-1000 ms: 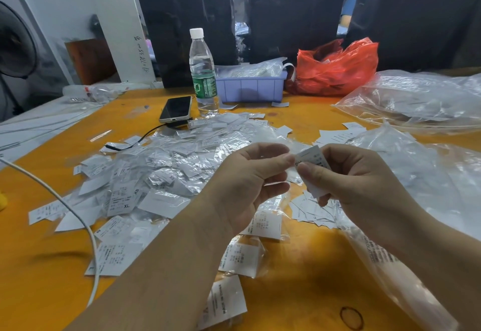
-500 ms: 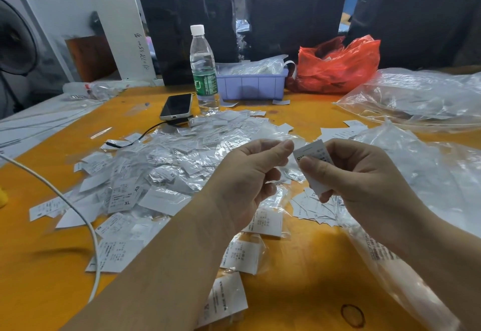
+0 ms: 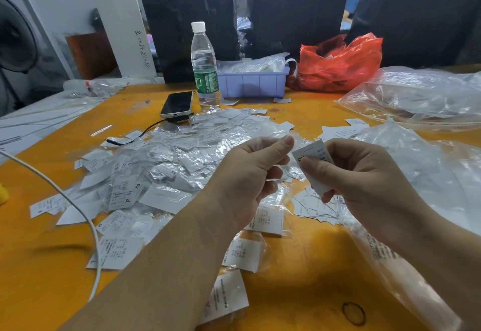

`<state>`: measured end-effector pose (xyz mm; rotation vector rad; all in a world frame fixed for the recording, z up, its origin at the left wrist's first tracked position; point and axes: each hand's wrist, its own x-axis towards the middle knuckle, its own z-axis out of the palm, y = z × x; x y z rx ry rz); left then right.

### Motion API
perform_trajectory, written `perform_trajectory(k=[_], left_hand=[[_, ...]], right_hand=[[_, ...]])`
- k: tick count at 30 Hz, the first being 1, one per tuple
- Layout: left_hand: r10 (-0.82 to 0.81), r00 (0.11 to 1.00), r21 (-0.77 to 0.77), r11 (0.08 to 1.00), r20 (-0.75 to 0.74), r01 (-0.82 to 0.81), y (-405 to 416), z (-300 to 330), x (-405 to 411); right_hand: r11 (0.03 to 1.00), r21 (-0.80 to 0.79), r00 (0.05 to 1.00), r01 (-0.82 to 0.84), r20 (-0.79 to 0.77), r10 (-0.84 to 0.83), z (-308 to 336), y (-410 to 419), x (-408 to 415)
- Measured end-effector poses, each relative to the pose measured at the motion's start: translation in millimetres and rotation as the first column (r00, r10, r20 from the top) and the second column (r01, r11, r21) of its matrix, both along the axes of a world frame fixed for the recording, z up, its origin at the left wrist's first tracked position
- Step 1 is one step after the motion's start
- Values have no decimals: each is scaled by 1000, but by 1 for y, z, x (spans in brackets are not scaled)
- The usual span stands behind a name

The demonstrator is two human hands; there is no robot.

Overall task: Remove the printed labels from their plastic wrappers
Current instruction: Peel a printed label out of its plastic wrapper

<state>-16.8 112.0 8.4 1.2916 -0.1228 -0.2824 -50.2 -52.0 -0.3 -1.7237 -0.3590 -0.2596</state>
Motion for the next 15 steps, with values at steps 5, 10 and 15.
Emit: perform_trajectory(k=[5, 10, 15], left_hand=[[-13, 999, 33, 999, 42, 12, 1, 1, 0], [-18, 995, 82, 997, 94, 11, 1, 1, -2], [7, 995, 83, 996, 101, -15, 1, 1, -1]], right_hand=[[995, -79, 997, 62, 48, -58, 2, 2, -2], [978, -111, 980, 175, 117, -162, 4, 2, -4], [984, -107, 985, 139, 113, -127, 5, 3, -6]])
